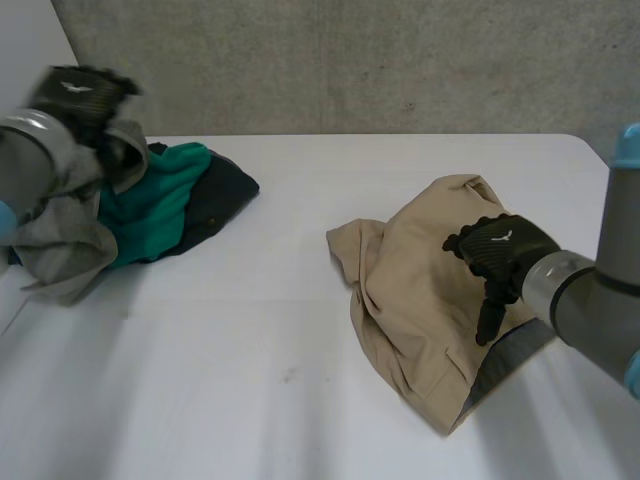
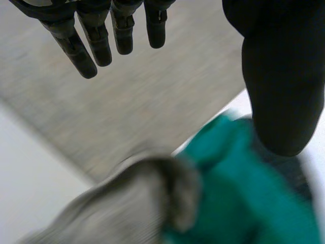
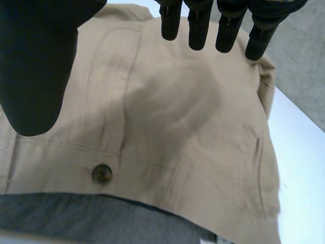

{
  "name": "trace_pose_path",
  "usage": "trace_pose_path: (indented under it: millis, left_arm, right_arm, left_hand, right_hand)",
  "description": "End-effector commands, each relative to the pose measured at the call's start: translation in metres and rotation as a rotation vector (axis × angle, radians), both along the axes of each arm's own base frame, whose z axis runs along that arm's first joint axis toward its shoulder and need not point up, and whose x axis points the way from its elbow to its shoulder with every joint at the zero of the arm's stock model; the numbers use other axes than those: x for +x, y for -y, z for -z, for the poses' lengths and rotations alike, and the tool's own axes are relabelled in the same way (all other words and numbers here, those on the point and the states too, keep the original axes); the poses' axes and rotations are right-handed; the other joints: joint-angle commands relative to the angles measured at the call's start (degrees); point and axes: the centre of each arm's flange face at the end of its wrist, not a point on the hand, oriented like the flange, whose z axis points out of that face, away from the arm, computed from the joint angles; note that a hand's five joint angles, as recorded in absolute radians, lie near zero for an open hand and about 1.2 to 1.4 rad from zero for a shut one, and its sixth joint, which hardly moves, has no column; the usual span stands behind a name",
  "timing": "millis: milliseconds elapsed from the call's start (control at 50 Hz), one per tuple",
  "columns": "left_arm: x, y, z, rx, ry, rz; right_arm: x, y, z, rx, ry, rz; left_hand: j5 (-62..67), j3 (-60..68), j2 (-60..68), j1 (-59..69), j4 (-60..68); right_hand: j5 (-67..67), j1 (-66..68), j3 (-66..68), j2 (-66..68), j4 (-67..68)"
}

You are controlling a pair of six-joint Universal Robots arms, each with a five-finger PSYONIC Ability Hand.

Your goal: Fold the laundry.

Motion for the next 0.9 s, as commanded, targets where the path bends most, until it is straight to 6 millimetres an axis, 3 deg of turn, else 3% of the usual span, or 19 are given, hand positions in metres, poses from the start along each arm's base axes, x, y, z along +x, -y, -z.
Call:
trace_pose_path:
  millis: [20,60,80,140,220,340,480,540,560,600,640,700,720,740,840,880,900]
  left_arm:
    - [-0.099,-0.075,0.036,0.107,0.012,0.364]
    - [-0.115,-0.082,0.049,0.124,0.027,0.414]
    - [-0.132,-0.088,0.06,0.121,0.044,0.461]
    - [-0.165,-0.087,0.089,0.103,0.102,0.535]
    - [-0.19,-0.086,0.123,0.152,0.153,0.578]
    - [-0.209,-0.088,0.149,0.19,0.187,0.618]
    - [-0.221,-0.09,0.155,0.119,0.252,0.66]
    - [-0.225,-0.088,0.152,0.087,0.251,0.677]
    - [-0.228,-0.09,0.153,0.079,0.25,0.691]
    - [-0.232,-0.094,0.154,0.069,0.255,0.706]
    - [-0.236,-0.1,0.156,0.058,0.279,0.721]
    - [-0.238,-0.103,0.164,0.038,0.342,0.725]
    - [-0.239,-0.104,0.166,0.015,0.38,0.72]
    - [-0.239,-0.104,0.168,0.004,0.399,0.714]
    - [-0.241,-0.093,0.172,-0.099,0.469,0.629]
    - [-0.239,-0.086,0.166,-0.138,0.47,0.576]
    - [-0.235,-0.081,0.154,-0.147,0.461,0.54]
  right_arm:
    - [-0.022,-0.001,-0.016,0.105,-0.063,0.08]
    - [-0.026,-0.004,-0.015,0.146,-0.073,0.09]
    - [-0.028,-0.009,-0.014,0.186,-0.066,0.101]
    - [-0.027,-0.018,-0.003,0.245,0.032,0.16]
    - [-0.021,-0.037,0.015,0.312,0.135,0.206]
    - [-0.011,-0.052,0.031,0.298,0.225,0.221]
    - [0.007,-0.066,0.049,0.26,0.217,0.164]
    - [0.012,-0.065,0.054,0.232,0.209,0.156]
    - [0.014,-0.064,0.056,0.217,0.205,0.148]
    - [0.015,-0.062,0.058,0.204,0.198,0.148]
    - [0.016,-0.06,0.06,0.195,0.183,0.14]
    - [0.016,-0.06,0.059,0.178,0.156,0.119]
    - [0.016,-0.06,0.057,0.163,0.148,0.109]
    - [0.016,-0.06,0.054,0.152,0.147,0.104]
    - [0.014,-0.058,0.025,0.057,0.162,0.075]
    - [0.012,-0.055,0.011,0.01,0.159,0.063]
    - [0.011,-0.051,0.003,-0.019,0.154,0.055]
  left_hand:
    - [-2.9,-2.0,-1.7,-0.9,-1.6]
    - [-2.9,-2.0,-1.7,-0.9,-1.6]
    - [-2.9,-2.0,-1.7,-0.9,-1.6]
    - [-2.9,-2.0,-1.7,-0.9,-1.6]
    - [-2.9,-2.0,-1.7,-0.9,-1.6]
    - [-2.9,-2.0,-1.7,-0.9,-1.6]
    - [-2.9,-2.0,-1.7,-0.9,-1.6]
    - [-1.3,-0.5,-0.2,0.6,-0.1]
    - [1.4,2.2,2.5,3.3,2.6]
    - [2.9,3.7,4.0,4.8,4.1]
    - [14.3,15.1,15.4,16.2,15.5]
    - [35.0,35.8,36.1,36.9,36.2]
    - [55.2,56.0,56.3,57.1,56.4]
    - [65.4,66.2,66.5,67.3,66.6]
    - [67.1,68.0,68.3,69.1,68.4]
    - [67.1,68.0,68.3,69.1,68.4]
    - [67.1,68.0,68.3,69.1,68.4]
  right_hand:
    - [-2.6,-2.3,-1.7,-1.7,-1.6]
    - [-2.6,-2.3,-1.7,-1.7,-1.6]
    - [-2.6,-2.3,-1.7,-1.7,-1.6]
    - [-2.6,-2.3,-1.7,-1.7,-1.6]
    - [-2.6,-2.3,-1.7,-1.7,-1.6]
    - [-2.6,-2.3,-1.7,-1.7,-1.6]
    - [3.3,3.5,4.2,4.2,4.2]
    - [24.3,24.5,25.2,25.1,25.2]
    - [40.1,40.4,41.1,41.0,41.1]
    - [52.2,52.4,53.1,53.1,53.1]
    - [65.1,65.4,66.1,66.0,66.1]
    - [67.4,67.7,68.3,68.3,68.4]
    - [67.4,67.7,68.3,68.3,68.4]
    - [67.4,67.7,68.3,68.3,68.4]
    - [67.4,67.7,68.3,68.3,68.4]
    - [67.4,67.7,68.3,68.3,68.4]
    - [67.4,67.7,68.3,68.3,68.4]
